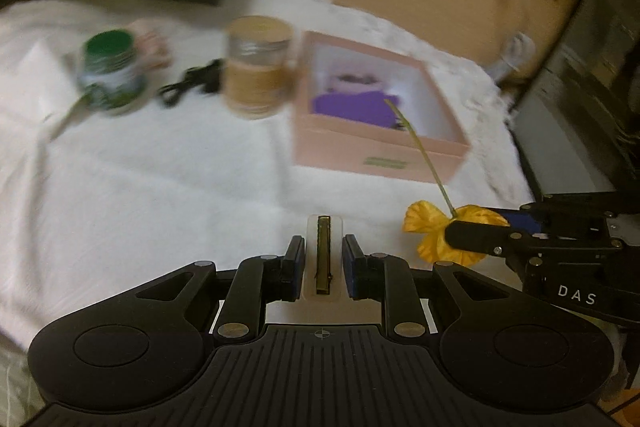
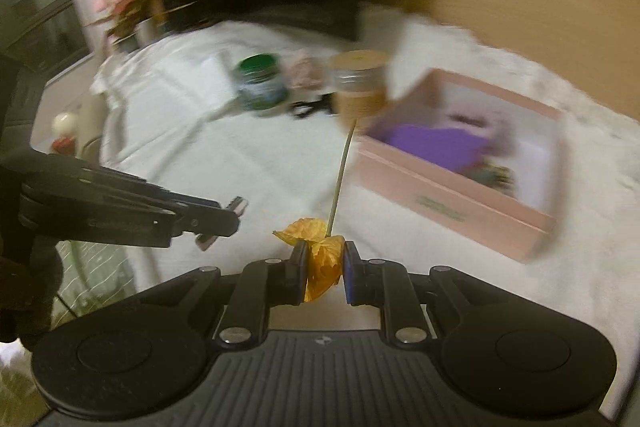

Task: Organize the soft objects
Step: 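Carry clip and flower into the pink box and open both tools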

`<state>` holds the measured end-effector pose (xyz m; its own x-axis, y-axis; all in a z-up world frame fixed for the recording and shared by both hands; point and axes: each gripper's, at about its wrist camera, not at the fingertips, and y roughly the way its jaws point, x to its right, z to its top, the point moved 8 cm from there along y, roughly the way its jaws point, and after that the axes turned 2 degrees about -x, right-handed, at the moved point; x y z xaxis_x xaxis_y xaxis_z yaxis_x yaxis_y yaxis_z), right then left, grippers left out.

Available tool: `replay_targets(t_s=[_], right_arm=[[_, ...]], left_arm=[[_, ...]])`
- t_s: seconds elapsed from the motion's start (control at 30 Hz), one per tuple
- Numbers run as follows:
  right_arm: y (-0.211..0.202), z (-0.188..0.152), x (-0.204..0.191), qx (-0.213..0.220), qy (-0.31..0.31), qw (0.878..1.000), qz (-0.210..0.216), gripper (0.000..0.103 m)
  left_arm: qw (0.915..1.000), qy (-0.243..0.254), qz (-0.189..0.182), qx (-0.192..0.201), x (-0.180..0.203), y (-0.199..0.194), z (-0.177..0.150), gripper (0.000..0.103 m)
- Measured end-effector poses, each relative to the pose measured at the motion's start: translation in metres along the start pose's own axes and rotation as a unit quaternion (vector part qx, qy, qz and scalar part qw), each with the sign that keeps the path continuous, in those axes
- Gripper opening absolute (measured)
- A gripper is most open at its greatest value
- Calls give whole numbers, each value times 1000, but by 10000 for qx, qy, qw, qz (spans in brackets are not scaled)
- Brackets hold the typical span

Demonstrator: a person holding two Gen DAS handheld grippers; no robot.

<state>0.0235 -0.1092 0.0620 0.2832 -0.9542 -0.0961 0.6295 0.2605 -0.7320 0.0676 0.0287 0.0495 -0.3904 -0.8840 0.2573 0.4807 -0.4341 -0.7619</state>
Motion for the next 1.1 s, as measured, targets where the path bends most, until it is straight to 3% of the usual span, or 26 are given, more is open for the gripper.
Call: replay_targets(t_s=[0.23, 0.43, 0.67, 0.9, 1.1], right_arm=[[-36, -7, 45, 263, 480, 9971, -535, 17], [-47, -1, 65, 486, 681, 9930, -828, 17], [-58, 51, 76, 1026, 646, 9868, -1069, 17], [-9, 96, 107, 859, 908, 9845, -1230, 17], [60, 98, 132, 219, 1062, 9830, -1482, 17]], left_arm=[[9975, 563, -376, -179, 48, 26, 14, 24], [9941, 640, -840, -228, 68, 41, 26, 24], [9890, 746, -1264, 188, 73, 46, 97, 24], [9848, 768, -1551, 176, 74, 89, 176, 24], [9808, 641, -1798, -409, 79, 154, 205, 24]])
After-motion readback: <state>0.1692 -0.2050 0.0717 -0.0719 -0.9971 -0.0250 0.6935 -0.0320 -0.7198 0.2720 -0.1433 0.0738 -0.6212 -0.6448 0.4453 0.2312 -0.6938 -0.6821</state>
